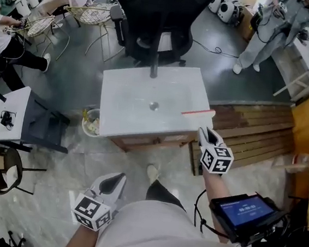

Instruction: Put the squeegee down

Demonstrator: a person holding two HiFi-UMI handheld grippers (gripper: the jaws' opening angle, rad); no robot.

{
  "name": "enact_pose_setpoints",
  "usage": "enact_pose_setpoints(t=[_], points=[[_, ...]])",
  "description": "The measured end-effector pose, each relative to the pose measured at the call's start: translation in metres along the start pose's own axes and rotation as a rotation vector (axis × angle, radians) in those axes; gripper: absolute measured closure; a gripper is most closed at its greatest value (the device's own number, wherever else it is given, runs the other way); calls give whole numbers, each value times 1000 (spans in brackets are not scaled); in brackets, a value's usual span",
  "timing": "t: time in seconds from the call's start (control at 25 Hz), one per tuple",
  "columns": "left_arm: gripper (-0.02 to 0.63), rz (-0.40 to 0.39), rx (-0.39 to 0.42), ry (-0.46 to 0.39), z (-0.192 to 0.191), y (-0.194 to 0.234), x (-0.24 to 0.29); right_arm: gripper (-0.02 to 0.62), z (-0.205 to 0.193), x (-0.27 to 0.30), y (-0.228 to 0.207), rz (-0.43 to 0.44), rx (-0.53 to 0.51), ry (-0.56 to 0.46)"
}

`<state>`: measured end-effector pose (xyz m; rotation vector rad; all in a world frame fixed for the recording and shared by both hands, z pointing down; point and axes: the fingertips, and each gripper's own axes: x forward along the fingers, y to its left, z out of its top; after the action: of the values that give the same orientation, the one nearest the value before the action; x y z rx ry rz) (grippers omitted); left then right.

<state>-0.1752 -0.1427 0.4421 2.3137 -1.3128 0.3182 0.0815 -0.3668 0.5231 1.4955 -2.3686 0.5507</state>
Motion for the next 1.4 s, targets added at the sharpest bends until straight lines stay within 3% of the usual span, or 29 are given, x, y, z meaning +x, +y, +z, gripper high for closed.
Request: enact_pose_setpoints(t=[0.32, 0.88, 1.4], points=[[600, 44, -3, 33, 50, 31, 73, 499, 28, 119, -76, -45, -3, 22], [600, 192, -28, 71, 76, 90, 109, 499, 25, 270, -141, -97, -29, 106], [600, 260, -79, 82, 81, 95, 88, 499, 29, 300, -158, -148, -78, 193]])
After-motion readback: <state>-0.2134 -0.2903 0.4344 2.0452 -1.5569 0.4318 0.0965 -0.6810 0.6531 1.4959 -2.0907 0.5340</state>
